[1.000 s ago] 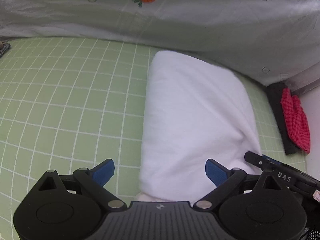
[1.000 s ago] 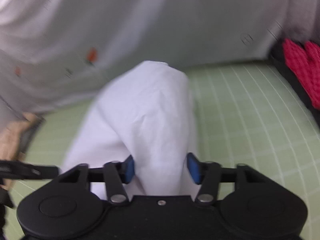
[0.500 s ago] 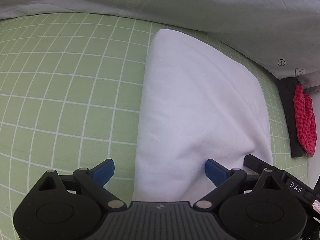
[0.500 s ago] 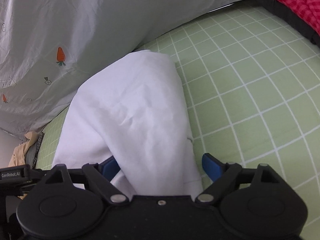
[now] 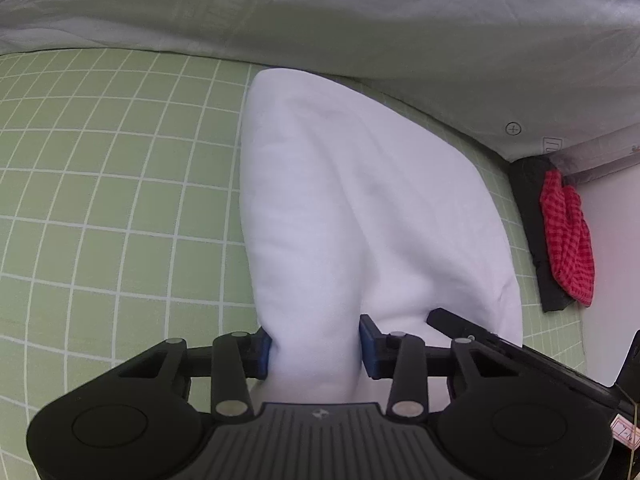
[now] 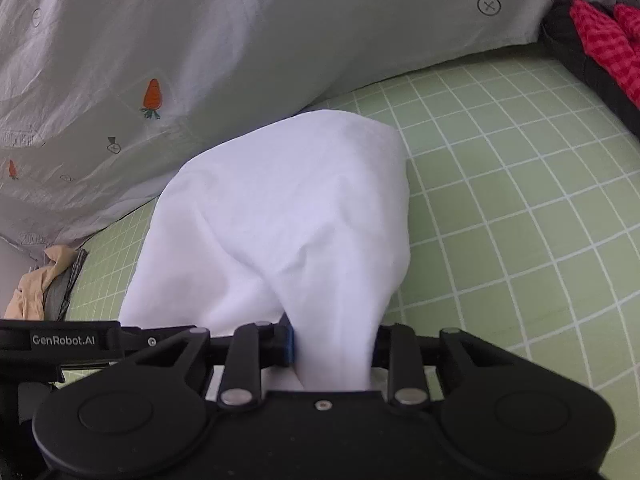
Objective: Fold clothes
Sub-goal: 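Lift and carry the bundle with both grippers toward the tent corner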
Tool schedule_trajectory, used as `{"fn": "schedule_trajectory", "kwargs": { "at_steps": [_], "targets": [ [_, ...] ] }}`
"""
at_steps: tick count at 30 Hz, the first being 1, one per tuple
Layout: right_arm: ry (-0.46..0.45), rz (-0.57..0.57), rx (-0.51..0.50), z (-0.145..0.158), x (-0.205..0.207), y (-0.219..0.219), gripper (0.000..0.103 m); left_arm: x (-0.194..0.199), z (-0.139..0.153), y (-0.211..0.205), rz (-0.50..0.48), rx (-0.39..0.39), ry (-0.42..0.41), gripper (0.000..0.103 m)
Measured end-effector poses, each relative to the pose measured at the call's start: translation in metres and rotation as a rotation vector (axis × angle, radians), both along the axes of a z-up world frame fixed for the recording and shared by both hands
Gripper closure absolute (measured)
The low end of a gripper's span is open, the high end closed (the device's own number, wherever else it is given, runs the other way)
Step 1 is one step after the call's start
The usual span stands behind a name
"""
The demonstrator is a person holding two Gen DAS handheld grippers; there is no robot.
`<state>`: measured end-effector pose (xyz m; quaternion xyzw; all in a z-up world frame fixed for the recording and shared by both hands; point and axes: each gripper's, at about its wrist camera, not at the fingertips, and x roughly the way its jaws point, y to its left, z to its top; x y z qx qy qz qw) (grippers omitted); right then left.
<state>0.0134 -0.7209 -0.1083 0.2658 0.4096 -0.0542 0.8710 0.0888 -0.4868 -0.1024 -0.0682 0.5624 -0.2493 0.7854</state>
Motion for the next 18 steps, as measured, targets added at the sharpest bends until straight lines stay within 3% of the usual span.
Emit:
{"fn": "schedule_trajectory", "kwargs": {
  "at_steps": [9,18],
  "targets": [
    [-0.042,-0.103,-0.021,0.045,-0.08,0.034,0.078,-0.055,0.038,0.033,-0.035,-0.076,-0.026,0.062],
    [-0.082,-0.23,-0.04,0.067,-0.168,0.013,0.078,-0.115,0.064,-0.02,-0.152,-0.086,-0.066,0.062]
  ]
}}
